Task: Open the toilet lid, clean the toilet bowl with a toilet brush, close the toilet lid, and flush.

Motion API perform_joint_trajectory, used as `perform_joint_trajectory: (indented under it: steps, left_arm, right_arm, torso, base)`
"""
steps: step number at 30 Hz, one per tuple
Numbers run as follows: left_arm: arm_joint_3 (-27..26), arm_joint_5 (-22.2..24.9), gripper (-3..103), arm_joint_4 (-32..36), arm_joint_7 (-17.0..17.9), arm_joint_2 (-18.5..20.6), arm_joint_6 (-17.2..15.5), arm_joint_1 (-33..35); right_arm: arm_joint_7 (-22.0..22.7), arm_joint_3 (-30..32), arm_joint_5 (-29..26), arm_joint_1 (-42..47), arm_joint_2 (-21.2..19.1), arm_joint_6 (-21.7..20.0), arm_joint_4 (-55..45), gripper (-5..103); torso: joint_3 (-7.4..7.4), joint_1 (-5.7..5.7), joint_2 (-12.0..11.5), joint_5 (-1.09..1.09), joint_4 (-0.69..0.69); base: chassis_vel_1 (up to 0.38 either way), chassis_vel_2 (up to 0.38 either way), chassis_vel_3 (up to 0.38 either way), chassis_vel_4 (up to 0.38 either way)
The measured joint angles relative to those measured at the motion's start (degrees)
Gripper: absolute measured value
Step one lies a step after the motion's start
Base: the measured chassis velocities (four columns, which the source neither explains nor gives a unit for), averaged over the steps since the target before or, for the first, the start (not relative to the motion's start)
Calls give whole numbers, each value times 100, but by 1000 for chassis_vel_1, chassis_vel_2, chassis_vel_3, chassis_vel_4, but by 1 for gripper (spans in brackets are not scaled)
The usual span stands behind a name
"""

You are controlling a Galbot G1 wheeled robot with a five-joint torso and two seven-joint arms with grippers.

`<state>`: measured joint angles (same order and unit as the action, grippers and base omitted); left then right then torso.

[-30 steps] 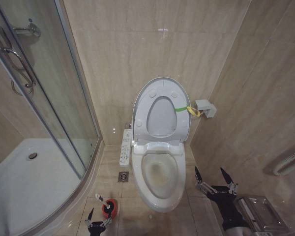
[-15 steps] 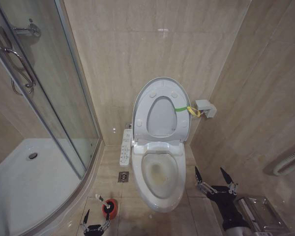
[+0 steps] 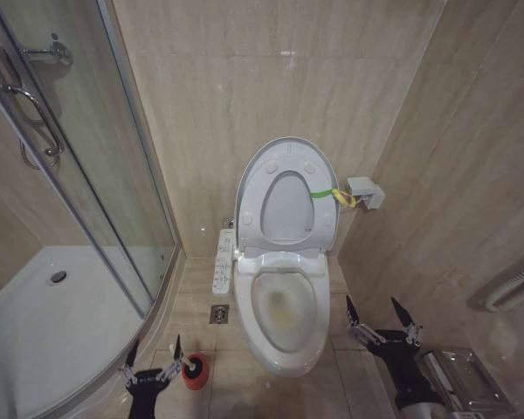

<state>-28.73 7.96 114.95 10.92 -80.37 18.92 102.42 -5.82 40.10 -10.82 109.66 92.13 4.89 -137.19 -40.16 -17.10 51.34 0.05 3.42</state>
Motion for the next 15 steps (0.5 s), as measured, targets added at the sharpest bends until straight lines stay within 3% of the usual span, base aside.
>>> perform_joint_trajectory:
  steps: [8,15]
  left_arm:
    - [-23,-53,100,1441,203,-78,-1187,602]
    - [-146,-191,100,1973,280,-53,-1393,889]
  right_arm:
    - [0,0,0,0,0,0,0,100]
    - [0,0,0,0,0,0,0,100]
  torso:
    - [0,0,0,-1,-1]
    - [0,0,0,0,0]
  base:
    - [0,0,0,0]
    - [0,0,0,0]
